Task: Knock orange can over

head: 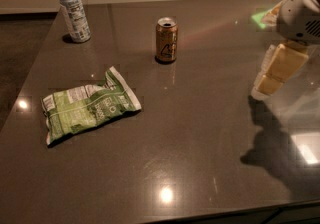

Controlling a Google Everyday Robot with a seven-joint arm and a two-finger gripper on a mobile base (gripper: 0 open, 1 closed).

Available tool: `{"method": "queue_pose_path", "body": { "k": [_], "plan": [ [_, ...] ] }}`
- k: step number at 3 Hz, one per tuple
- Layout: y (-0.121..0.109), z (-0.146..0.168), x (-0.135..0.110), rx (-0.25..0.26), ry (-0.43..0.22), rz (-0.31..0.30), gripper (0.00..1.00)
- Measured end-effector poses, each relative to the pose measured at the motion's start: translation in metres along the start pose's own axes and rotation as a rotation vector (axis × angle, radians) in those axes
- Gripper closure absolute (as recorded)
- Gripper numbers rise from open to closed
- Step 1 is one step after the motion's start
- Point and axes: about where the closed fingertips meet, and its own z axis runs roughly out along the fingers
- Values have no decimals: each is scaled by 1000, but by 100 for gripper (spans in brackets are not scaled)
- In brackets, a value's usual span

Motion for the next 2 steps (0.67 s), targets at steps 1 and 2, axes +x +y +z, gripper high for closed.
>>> {"method": "queue_pose_path", "body": {
  "k": [1, 2],
  "plan": [
    [-19, 16, -15, 21, -34, 27, 0],
    [-40, 35, -29, 49, -69, 66, 0]
  ]
}}
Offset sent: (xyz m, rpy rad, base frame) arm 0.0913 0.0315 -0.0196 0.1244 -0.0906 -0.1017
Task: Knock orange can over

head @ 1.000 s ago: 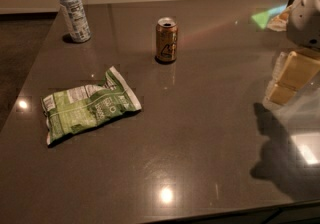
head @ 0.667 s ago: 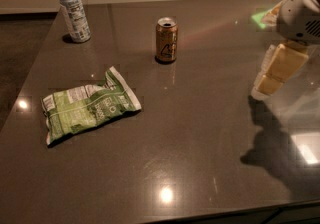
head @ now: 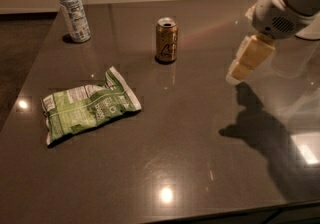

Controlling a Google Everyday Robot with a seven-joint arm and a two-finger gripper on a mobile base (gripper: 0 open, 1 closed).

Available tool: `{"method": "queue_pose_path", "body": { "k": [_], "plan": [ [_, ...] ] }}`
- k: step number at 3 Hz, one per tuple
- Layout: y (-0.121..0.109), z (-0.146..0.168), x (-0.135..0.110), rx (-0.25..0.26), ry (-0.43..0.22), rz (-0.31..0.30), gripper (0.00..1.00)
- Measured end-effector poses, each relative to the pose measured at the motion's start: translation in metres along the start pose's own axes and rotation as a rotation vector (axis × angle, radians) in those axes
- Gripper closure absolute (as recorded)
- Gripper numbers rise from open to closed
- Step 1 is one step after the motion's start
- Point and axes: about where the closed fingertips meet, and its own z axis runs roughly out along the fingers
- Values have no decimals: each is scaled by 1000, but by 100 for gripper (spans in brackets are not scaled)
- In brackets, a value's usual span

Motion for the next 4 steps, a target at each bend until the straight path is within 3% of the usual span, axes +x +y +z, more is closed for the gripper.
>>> {"method": "queue_pose_path", "body": {
  "k": [3, 4],
  "plan": [
    [-50, 75, -60, 2, -197, 218, 0],
    [-65, 102, -83, 33, -252, 276, 0]
  ]
}}
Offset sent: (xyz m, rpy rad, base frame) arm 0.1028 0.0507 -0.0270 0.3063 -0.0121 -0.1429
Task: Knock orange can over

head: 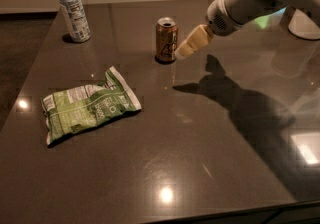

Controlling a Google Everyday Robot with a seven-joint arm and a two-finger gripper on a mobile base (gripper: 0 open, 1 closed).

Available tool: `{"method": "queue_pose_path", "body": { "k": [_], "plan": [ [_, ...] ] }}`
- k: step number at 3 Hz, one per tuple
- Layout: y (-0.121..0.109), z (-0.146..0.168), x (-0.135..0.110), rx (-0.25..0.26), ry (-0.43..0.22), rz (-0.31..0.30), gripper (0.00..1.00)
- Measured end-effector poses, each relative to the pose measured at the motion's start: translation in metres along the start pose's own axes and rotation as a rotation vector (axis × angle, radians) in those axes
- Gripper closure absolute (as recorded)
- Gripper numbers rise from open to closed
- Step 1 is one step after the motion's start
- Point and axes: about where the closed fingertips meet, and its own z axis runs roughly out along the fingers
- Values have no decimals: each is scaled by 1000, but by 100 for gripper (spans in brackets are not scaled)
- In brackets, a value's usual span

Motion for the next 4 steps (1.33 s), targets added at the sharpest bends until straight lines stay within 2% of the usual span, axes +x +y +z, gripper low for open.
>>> {"method": "queue_pose_path", "body": {
  "k": [2, 4],
  "plan": [
    [-15, 49, -39, 25, -101, 60, 0],
    [-13, 76, -57, -12, -139, 99, 0]
  ]
}}
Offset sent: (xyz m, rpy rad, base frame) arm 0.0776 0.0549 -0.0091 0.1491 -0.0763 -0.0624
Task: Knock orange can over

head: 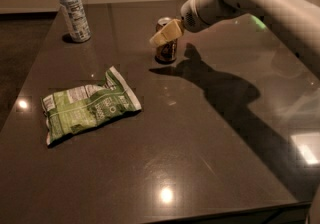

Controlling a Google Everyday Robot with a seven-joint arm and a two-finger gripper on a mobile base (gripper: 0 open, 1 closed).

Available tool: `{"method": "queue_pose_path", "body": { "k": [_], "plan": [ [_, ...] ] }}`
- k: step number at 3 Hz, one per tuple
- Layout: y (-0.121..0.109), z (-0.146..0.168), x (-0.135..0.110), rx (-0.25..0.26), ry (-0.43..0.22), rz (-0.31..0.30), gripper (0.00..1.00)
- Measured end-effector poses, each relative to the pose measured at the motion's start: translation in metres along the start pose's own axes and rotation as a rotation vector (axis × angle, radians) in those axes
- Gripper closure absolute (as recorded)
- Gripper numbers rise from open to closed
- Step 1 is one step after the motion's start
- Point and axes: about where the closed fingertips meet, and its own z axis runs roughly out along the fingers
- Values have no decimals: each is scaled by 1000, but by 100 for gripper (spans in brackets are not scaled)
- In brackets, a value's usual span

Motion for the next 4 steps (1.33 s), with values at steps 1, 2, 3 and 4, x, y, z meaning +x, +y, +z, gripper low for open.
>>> {"method": "queue_pose_path", "body": {
  "k": [1, 2, 3, 4],
  "plan": [
    [5, 6, 0, -26, -13, 10, 16],
    [10, 9, -1, -54, -28, 16, 41],
    [17, 6, -2, -86, -41, 17, 63],
    [20, -9, -7, -113, -55, 3, 87]
  ]
}}
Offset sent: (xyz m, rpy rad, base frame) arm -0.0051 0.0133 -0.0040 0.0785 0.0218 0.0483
